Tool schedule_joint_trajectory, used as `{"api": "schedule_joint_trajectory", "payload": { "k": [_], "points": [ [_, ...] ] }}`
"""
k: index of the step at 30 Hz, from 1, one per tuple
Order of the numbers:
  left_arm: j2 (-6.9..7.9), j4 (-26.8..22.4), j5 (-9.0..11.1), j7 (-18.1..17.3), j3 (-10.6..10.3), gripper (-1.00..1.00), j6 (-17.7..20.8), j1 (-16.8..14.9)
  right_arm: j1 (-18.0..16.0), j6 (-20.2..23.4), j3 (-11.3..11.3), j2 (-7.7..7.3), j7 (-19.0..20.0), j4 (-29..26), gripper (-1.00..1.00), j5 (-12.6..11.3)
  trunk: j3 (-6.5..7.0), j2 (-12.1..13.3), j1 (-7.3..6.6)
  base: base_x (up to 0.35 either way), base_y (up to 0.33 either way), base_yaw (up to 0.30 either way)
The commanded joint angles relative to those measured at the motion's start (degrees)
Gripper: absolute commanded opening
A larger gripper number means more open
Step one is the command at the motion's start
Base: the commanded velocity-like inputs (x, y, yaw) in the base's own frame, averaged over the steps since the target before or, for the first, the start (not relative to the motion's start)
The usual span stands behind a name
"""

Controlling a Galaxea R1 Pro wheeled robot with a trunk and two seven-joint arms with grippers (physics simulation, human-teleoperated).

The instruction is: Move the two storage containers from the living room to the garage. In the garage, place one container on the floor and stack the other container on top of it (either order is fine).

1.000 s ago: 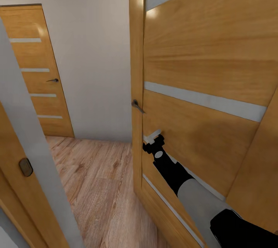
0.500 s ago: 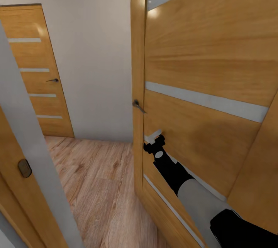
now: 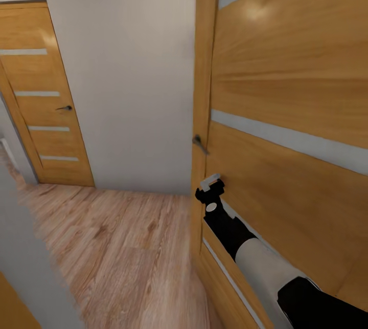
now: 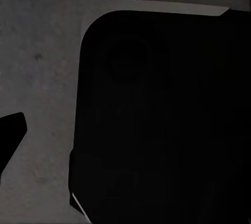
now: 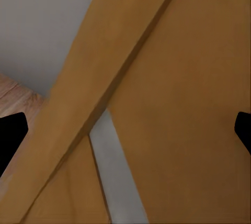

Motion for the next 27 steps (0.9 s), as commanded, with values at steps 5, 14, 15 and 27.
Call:
{"api": "schedule_joint_trajectory", "payload": {
  "k": [5,14,15,27],
  "points": [
    [-0.01,-0.03,0.12,0.02,0.35,1.00,-0.07,0.00,-0.06,0.50,-0.02,0.00,-0.55,0.14,1.00,0.64,-0.05,-0.02,0.03,0.312,0.000,0.000],
    [0.07,-0.07,0.18,0.02,0.44,1.00,-0.07,0.01,-0.06,0.49,-0.12,0.00,-0.51,0.24,1.00,0.66,-0.05,-0.02,0.03,0.200,0.000,0.000],
    [0.07,-0.08,0.19,0.02,0.45,1.00,-0.07,0.01,-0.06,0.48,-0.12,0.00,-0.50,0.29,1.00,0.65,-0.05,-0.02,0.03,0.018,0.000,0.000],
    [0.08,-0.12,0.17,0.02,0.45,1.00,-0.07,0.01,-0.06,0.71,-3.31,0.00,-0.59,0.69,1.00,0.72,-0.05,-0.02,0.03,0.002,0.000,0.000]
  ]
}}
